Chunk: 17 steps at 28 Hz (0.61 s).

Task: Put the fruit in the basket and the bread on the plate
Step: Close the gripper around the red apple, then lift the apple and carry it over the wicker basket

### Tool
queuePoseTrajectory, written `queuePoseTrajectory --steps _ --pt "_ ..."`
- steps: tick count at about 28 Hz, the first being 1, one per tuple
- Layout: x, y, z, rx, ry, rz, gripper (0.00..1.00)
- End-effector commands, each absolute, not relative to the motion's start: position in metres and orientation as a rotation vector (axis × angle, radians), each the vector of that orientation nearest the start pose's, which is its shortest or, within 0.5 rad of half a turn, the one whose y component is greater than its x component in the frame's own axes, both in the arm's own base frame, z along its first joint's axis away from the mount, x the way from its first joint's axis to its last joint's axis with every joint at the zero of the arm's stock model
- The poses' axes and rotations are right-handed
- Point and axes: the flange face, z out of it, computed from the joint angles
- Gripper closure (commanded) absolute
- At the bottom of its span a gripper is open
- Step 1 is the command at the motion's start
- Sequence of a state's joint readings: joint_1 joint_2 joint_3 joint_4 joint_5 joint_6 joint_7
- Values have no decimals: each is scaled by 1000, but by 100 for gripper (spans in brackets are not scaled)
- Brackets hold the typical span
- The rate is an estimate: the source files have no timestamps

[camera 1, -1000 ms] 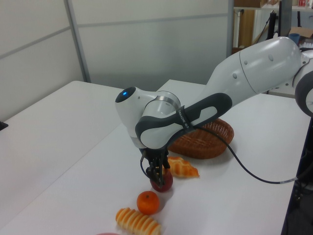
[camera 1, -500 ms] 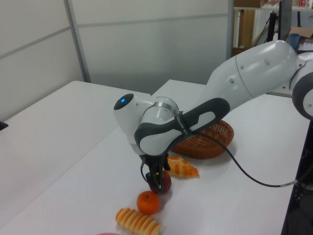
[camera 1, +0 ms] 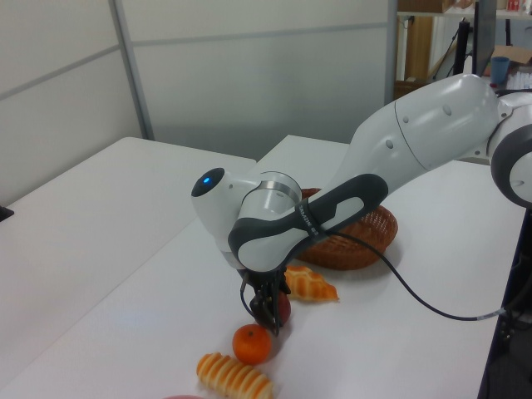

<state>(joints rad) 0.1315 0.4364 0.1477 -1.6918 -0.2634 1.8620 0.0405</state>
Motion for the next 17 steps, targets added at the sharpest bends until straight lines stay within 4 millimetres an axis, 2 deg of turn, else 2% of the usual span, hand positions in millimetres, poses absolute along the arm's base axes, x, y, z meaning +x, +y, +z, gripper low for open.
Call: queuePoseTrajectory --steps 1,5,6,9,11,13,15,16,17 --pt "628 138 350 -3304 -568 300 54" --pt "632 129 369 -3312 -516 251 54" --pt "633 123 383 -3317 -492 220 54" --pt "633 109 407 -3321 -441 166 54" --pt "626 95 430 -3315 -378 187 54" --pt "621 85 443 -3320 -345 198 54" --pt "621 70 456 -3328 -297 181 54" --pt "625 50 468 -3336 -239 148 54" --pt "629 39 476 -3340 -209 125 54"
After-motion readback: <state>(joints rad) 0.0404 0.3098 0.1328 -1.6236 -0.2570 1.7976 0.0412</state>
